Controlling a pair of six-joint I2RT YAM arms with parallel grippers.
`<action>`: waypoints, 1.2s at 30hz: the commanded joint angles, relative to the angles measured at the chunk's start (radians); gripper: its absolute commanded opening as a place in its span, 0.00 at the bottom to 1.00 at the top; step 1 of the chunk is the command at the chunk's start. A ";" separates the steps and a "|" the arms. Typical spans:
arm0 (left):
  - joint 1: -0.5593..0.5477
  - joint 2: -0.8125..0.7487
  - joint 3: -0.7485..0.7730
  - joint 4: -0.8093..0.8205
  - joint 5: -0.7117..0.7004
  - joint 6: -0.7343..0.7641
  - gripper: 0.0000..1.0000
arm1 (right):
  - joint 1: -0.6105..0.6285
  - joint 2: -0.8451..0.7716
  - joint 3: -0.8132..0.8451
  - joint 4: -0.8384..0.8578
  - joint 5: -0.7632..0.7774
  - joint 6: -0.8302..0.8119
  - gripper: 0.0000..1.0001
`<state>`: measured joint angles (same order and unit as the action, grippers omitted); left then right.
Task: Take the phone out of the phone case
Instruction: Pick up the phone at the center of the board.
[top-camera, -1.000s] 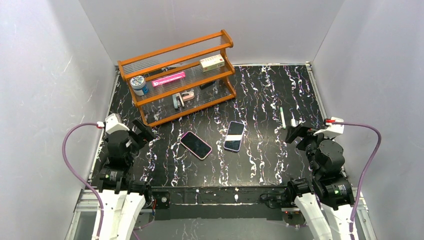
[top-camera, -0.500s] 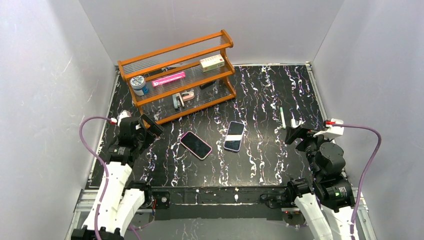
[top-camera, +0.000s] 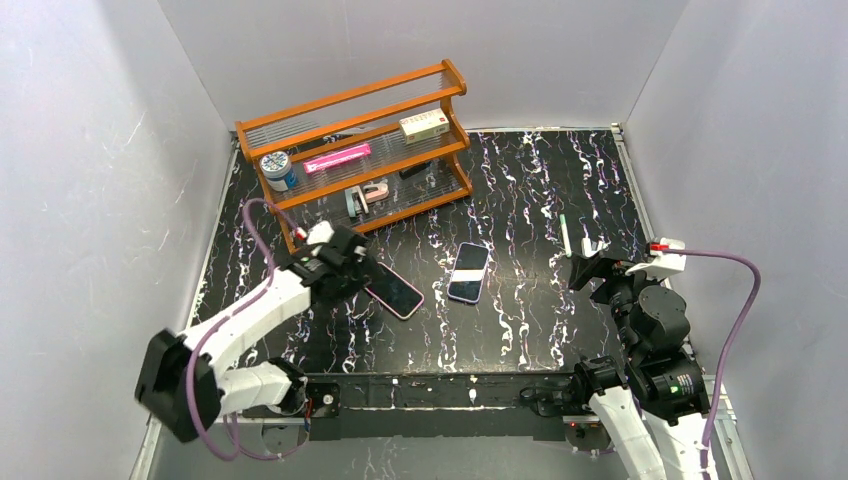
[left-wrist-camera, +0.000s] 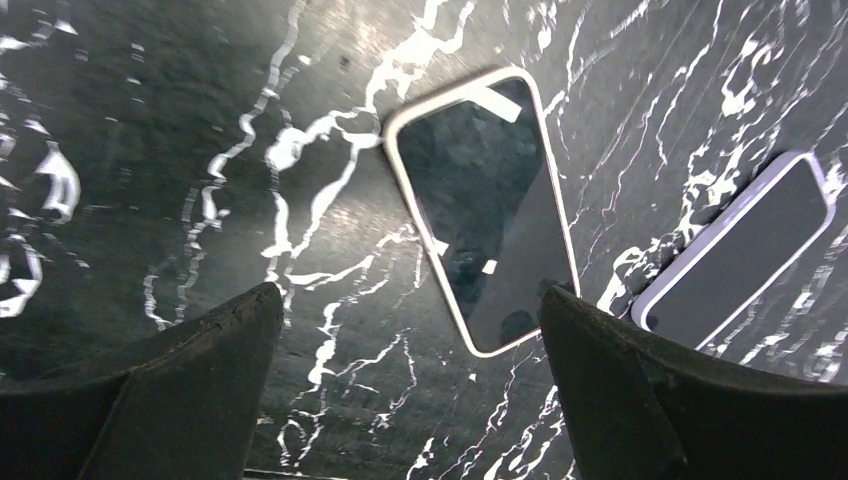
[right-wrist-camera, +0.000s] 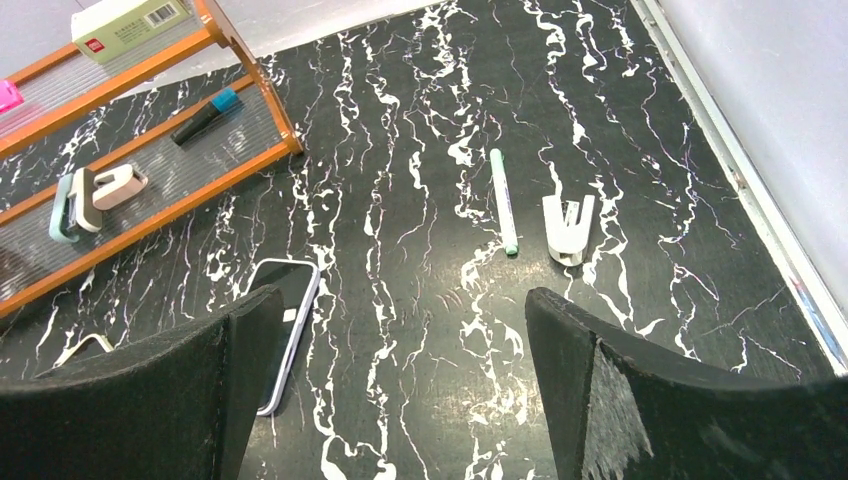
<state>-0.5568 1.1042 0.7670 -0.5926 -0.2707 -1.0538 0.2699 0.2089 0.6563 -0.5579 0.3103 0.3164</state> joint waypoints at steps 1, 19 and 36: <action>-0.175 0.158 0.114 -0.076 -0.226 -0.220 0.98 | 0.006 -0.005 -0.001 0.044 -0.014 0.007 0.99; -0.322 0.567 0.389 -0.352 -0.337 -0.623 0.98 | 0.006 -0.004 -0.006 0.053 -0.054 -0.008 0.99; -0.270 0.670 0.384 -0.239 -0.321 -0.632 0.98 | 0.045 -0.008 -0.007 0.056 -0.056 -0.010 0.99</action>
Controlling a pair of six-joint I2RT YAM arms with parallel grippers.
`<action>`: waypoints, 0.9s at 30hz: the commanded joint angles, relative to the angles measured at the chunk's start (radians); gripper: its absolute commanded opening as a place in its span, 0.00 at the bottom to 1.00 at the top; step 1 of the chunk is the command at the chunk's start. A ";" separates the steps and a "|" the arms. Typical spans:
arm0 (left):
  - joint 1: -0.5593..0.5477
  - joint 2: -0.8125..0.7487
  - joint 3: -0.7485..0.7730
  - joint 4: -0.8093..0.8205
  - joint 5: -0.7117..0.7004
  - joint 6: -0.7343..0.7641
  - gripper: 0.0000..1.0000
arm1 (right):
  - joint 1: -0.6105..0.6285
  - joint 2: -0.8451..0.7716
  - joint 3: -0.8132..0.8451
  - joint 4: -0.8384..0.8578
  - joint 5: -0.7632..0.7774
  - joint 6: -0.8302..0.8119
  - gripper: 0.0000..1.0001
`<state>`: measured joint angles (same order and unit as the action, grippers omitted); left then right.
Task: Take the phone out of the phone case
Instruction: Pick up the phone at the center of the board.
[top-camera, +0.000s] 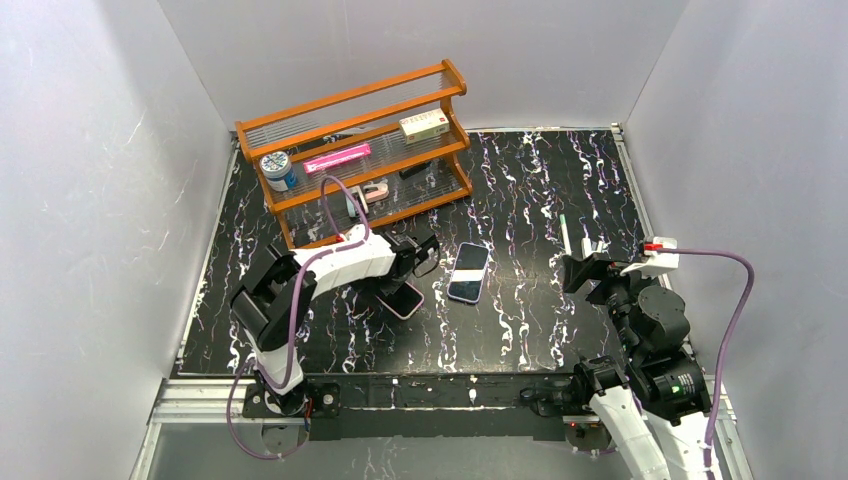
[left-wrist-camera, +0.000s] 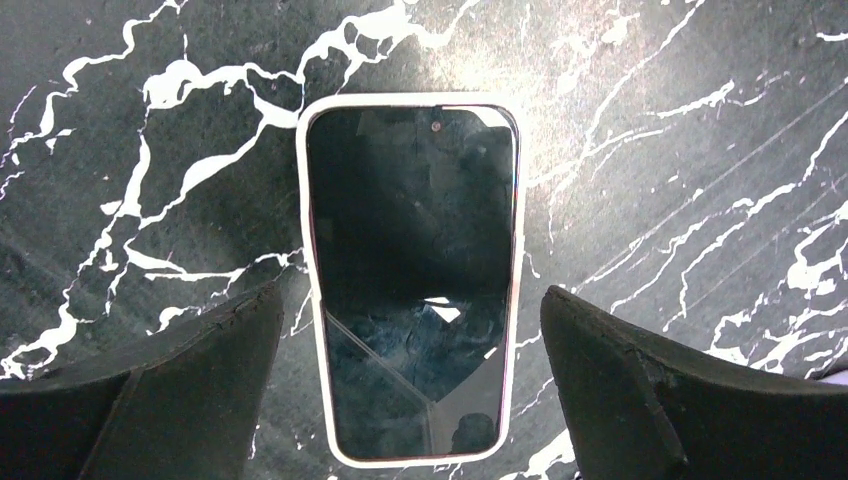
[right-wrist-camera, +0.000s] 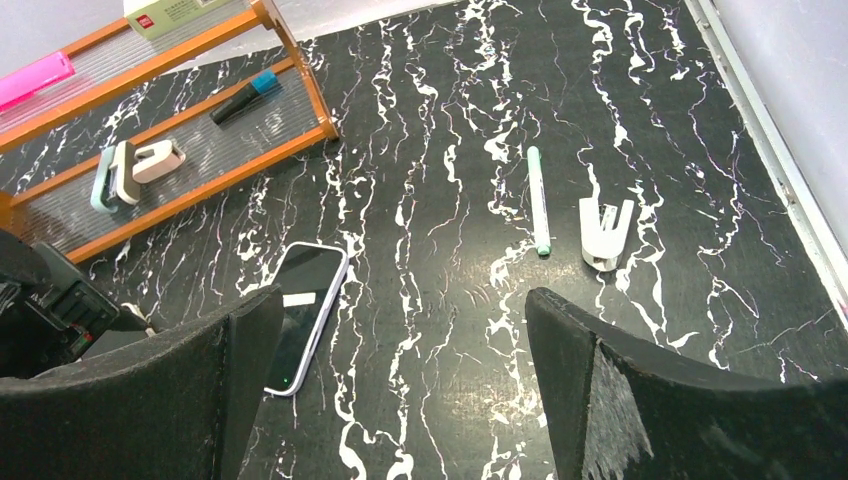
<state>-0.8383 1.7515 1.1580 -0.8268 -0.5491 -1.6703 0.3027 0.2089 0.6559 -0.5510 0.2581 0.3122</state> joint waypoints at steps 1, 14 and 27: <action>0.014 0.029 -0.004 -0.001 -0.040 -0.013 0.98 | 0.013 -0.008 -0.007 0.049 -0.004 -0.005 0.99; 0.021 0.124 0.016 -0.044 0.018 0.036 0.98 | 0.024 -0.008 -0.007 0.049 -0.005 -0.004 0.99; 0.022 0.079 -0.018 0.062 0.064 0.137 0.58 | 0.023 0.093 0.027 0.075 -0.118 -0.019 0.99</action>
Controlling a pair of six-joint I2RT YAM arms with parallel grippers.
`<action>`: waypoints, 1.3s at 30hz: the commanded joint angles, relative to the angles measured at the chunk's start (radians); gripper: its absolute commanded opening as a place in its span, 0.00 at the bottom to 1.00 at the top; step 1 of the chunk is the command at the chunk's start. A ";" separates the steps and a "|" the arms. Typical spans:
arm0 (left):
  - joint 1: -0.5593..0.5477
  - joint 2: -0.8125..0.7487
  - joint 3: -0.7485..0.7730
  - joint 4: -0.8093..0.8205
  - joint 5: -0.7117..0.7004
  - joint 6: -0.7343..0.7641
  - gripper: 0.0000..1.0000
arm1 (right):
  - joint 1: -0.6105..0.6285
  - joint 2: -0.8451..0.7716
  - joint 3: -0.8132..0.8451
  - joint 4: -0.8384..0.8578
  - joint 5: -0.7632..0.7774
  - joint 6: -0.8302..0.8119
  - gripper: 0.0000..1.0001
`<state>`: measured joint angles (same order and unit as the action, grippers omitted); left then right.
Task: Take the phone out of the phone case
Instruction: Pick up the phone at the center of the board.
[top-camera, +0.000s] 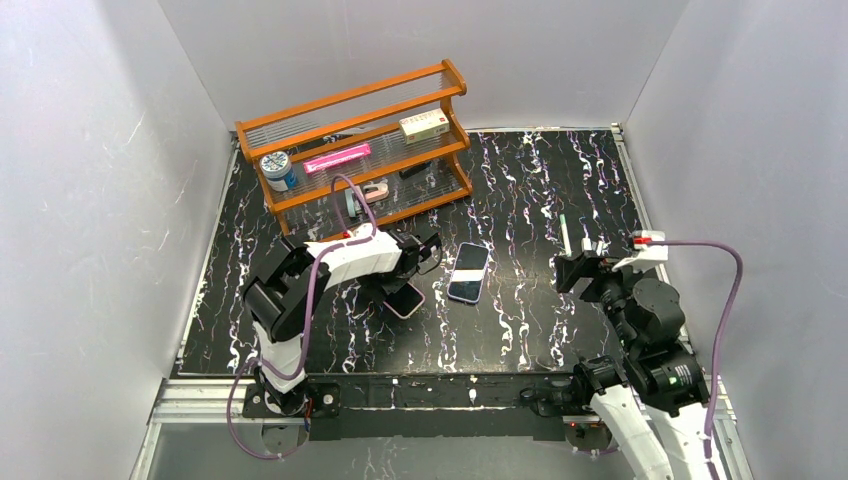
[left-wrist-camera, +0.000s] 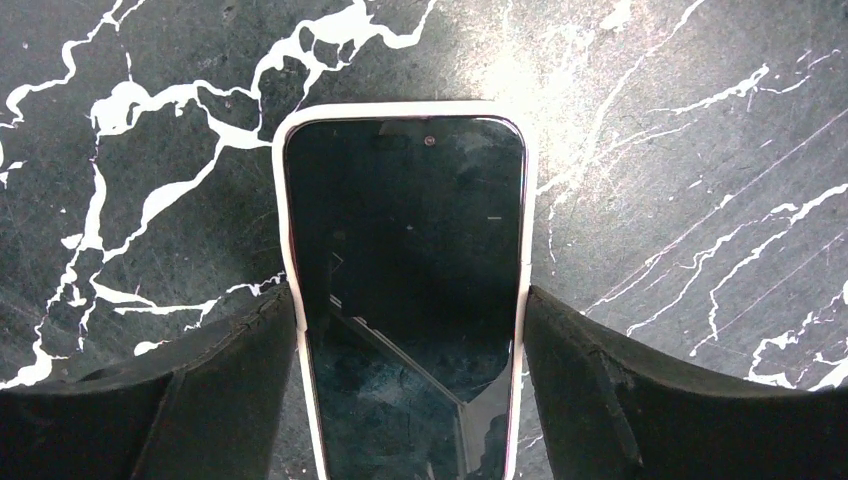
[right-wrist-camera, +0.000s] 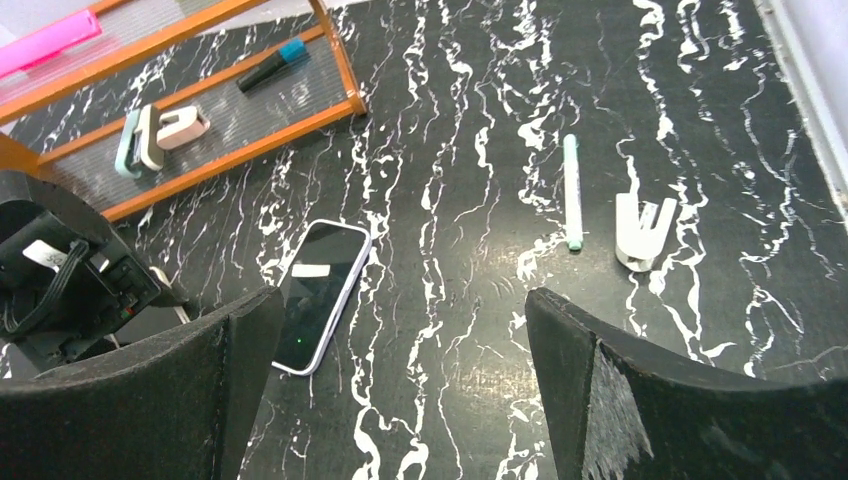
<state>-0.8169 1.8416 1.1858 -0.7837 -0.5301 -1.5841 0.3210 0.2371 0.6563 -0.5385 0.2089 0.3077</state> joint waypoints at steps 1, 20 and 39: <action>0.001 -0.025 -0.057 0.041 0.051 0.061 0.54 | 0.006 0.087 0.030 0.066 -0.093 -0.008 0.99; 0.020 -0.254 -0.244 0.318 0.253 0.190 0.00 | 0.008 0.550 -0.041 0.288 -0.646 0.184 0.98; 0.071 -0.438 -0.336 0.471 0.407 0.204 0.00 | 0.273 0.903 -0.124 0.793 -0.662 0.381 0.94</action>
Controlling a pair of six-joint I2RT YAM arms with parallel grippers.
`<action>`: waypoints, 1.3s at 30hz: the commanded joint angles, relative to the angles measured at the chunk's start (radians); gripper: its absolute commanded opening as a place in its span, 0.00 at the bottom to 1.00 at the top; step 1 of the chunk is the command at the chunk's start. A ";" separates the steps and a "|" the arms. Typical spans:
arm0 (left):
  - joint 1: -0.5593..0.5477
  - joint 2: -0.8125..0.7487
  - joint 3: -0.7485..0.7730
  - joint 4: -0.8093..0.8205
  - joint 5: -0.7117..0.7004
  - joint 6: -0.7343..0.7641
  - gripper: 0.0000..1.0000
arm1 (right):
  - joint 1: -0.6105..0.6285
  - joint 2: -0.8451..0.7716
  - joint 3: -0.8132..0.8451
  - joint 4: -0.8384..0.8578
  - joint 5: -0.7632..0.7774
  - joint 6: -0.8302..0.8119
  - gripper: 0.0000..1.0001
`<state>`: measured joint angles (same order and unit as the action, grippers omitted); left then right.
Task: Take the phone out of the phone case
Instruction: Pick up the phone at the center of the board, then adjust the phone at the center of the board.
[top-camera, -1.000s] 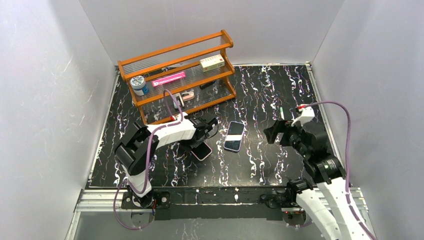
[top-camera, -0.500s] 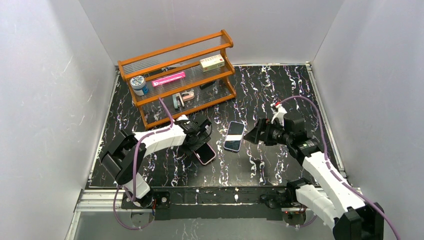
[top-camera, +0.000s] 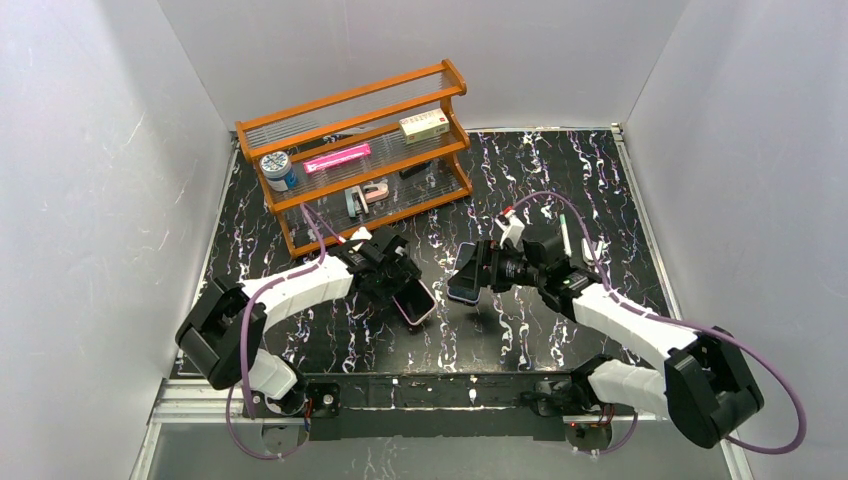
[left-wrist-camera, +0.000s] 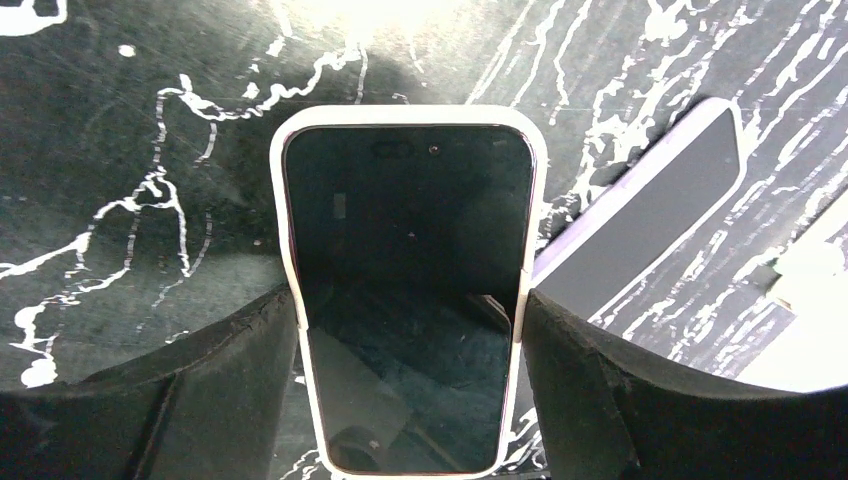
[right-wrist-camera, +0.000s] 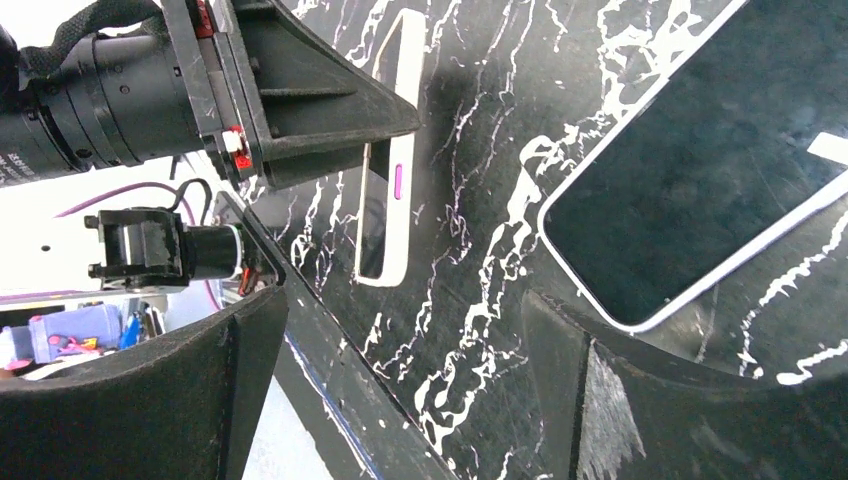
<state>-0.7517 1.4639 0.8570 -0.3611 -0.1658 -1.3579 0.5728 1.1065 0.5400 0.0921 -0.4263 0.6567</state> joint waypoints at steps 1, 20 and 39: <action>0.006 -0.062 -0.008 0.050 0.048 -0.025 0.00 | 0.029 0.045 -0.007 0.177 -0.034 0.034 0.94; 0.010 -0.067 -0.032 0.155 0.108 -0.083 0.00 | 0.092 0.286 -0.003 0.357 -0.133 0.084 0.78; 0.011 -0.130 -0.041 0.201 0.063 -0.032 0.00 | 0.135 0.425 0.033 0.531 -0.211 0.173 0.01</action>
<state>-0.7429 1.4071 0.8169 -0.2020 -0.0887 -1.4048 0.7013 1.5372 0.5411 0.5289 -0.5922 0.8066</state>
